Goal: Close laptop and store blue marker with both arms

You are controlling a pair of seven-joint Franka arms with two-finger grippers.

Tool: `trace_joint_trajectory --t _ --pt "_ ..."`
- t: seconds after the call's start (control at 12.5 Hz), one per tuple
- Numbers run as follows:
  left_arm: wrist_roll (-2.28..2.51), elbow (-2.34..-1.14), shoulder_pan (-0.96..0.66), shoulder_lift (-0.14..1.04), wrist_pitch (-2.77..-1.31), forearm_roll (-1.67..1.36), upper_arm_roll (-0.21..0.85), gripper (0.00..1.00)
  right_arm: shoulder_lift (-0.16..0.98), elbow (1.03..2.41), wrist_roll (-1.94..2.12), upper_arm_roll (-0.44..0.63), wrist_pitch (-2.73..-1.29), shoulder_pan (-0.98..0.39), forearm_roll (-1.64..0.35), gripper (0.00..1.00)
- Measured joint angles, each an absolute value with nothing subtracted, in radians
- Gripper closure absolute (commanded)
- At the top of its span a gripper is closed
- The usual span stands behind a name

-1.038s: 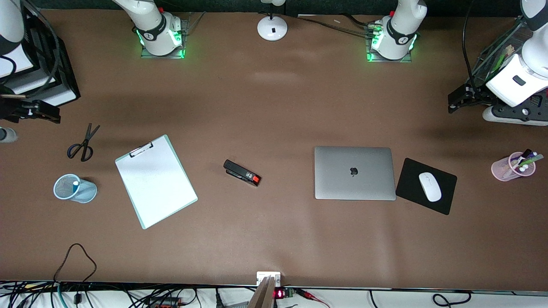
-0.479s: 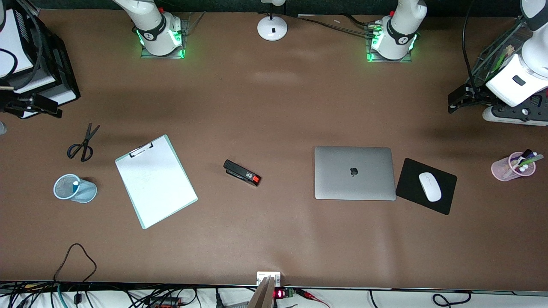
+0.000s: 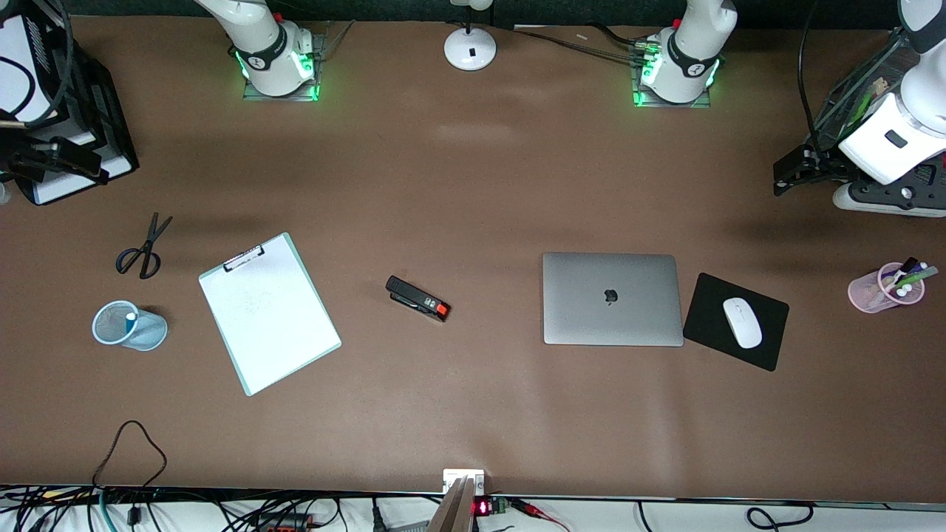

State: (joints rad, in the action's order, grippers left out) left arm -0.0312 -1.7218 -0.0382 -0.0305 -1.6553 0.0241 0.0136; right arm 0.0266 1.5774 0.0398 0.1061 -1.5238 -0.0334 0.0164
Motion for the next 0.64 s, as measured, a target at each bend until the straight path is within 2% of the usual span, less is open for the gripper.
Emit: trace_joint_trajectory --t 0.64 --pt "-0.031 -1.722 -0.038 -0.031 -1.655 0.024 0.014 0.00 0.018 1.578 0.047 0.105 -1.526 -0.033 0.017 0.00"
